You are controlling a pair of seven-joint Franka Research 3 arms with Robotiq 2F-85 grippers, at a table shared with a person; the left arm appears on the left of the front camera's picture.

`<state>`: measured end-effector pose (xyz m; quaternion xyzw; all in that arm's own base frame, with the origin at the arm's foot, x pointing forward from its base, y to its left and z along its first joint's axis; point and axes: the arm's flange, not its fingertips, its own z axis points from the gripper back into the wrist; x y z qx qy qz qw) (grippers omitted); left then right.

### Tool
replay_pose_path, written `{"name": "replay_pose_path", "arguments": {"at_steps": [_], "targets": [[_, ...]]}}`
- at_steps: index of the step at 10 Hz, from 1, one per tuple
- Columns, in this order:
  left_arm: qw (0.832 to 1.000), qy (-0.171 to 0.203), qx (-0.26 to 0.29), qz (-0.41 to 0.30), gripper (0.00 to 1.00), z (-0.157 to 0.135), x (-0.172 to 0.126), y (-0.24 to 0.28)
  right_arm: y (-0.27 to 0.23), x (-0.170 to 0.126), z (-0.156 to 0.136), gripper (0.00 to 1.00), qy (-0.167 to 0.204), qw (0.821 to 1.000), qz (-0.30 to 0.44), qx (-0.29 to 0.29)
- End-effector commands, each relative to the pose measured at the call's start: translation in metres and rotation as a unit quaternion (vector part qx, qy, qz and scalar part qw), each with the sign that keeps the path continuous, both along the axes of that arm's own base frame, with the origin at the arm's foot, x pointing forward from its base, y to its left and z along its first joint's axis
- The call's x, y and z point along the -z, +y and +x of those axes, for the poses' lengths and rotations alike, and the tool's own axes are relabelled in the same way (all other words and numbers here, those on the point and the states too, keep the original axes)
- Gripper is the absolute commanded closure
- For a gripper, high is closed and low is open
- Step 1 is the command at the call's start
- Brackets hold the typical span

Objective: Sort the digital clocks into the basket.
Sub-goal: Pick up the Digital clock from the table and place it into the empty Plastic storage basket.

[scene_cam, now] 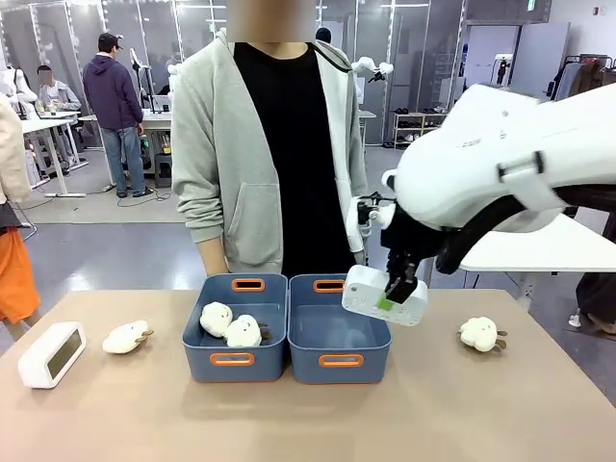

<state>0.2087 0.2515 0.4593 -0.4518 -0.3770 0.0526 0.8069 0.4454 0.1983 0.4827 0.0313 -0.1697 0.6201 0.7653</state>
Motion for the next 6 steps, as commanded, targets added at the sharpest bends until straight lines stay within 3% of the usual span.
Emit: {"name": "replay_pose_path", "arguments": {"at_steps": [1,4,6], "targets": [[1.000,-0.016,0.004,-0.002,0.00,0.000,-0.002,0.002,0.024,0.006,0.025,1.00,0.009,0.999,0.005,0.032],[1.000,-0.016,0.004,-0.002,0.00,0.000,-0.002,0.002,0.065,0.033,0.042,1.00,0.013,1.000,-0.026,0.010],[1.000,-0.016,0.004,-0.002,0.00,0.000,-0.002,0.002,0.076,0.064,0.059,1.00,0.027,0.998,-0.043,-0.040]]}}
